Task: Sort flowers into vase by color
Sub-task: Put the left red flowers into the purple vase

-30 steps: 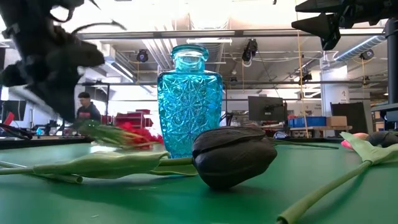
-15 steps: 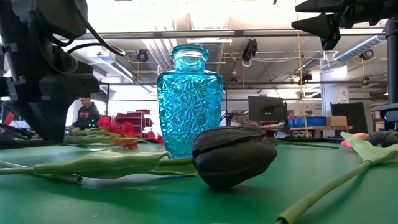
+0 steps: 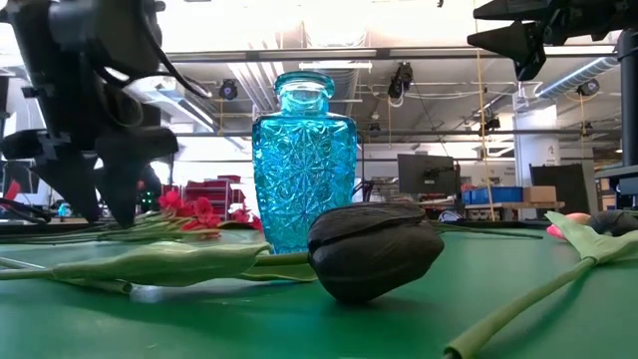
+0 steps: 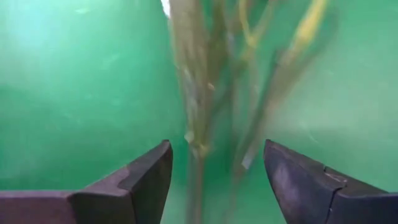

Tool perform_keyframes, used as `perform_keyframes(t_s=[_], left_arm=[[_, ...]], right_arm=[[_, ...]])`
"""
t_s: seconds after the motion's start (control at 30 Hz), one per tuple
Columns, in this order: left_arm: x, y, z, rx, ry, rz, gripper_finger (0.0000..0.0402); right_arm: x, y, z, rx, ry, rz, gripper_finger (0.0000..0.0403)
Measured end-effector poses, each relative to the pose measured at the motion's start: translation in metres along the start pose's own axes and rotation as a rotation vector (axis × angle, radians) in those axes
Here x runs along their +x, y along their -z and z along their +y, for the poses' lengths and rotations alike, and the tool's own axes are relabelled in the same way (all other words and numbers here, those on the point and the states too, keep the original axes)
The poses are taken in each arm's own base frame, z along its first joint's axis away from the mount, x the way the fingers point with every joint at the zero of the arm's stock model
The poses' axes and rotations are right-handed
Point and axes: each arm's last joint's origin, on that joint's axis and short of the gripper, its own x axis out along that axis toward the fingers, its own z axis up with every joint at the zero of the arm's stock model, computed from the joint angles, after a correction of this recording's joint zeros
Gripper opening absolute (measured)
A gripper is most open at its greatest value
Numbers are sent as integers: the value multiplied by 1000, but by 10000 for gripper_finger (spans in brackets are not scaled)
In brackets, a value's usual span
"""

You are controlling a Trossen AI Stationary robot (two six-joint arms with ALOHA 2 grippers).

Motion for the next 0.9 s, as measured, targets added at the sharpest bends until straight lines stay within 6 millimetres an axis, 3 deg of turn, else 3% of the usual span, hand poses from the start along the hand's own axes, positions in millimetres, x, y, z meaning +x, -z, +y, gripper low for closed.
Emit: perform_keyframes(t_s=[0.3,0.67,0.9], left_arm=[[14,-1,2,0,35,10,223],[-5,-8,-7,95,25,54,220],[-2,-8,-6,145,31,88,227]], right_arm=[[0,0,0,0,0,0,199],[0,0,0,1,0,0,199],[0,0,0,1,0,0,199]])
